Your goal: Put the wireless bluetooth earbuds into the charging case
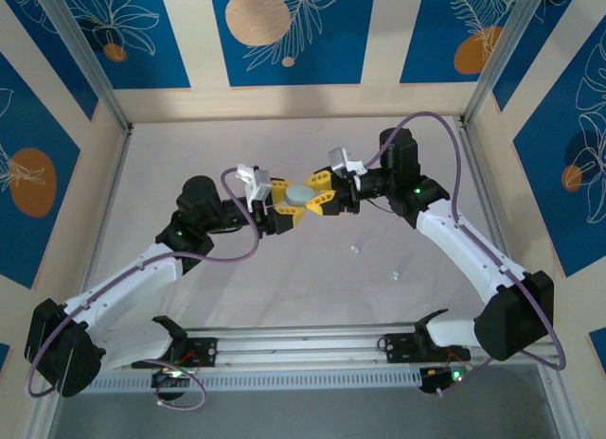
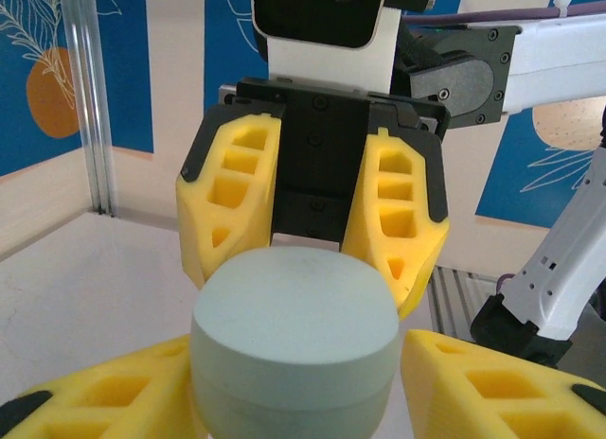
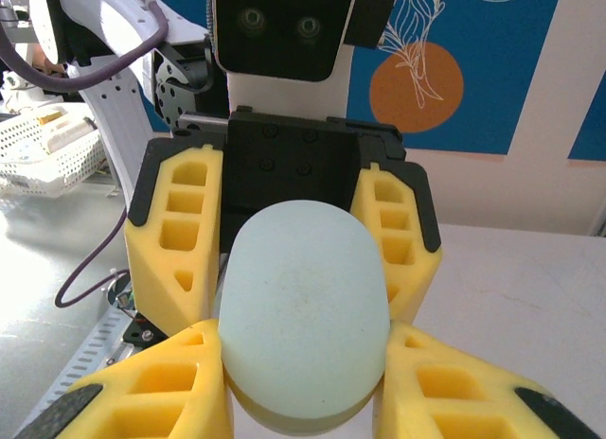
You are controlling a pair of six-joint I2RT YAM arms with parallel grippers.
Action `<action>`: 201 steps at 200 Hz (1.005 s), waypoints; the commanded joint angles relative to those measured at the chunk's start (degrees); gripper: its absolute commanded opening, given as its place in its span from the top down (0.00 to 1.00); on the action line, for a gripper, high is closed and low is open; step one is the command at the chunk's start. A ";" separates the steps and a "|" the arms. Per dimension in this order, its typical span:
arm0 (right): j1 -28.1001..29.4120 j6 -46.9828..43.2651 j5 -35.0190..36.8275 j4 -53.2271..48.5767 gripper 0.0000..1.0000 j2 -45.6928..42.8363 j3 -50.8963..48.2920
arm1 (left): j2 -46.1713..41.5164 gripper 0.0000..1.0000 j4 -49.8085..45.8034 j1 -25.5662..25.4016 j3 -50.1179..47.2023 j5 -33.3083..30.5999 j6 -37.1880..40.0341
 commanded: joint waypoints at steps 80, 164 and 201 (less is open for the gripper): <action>-0.83 1.64 -2.33 1.38 0.72 -1.66 -1.93 | -0.57 0.46 2.02 -0.97 -0.08 0.63 0.34; -1.37 4.28 -2.53 4.57 0.72 -2.33 -2.92 | -1.08 0.40 -1.64 -1.02 0.73 0.19 2.58; -1.23 3.78 -2.33 3.89 0.72 -1.97 -3.01 | -1.01 0.43 0.86 -1.12 0.75 0.16 1.17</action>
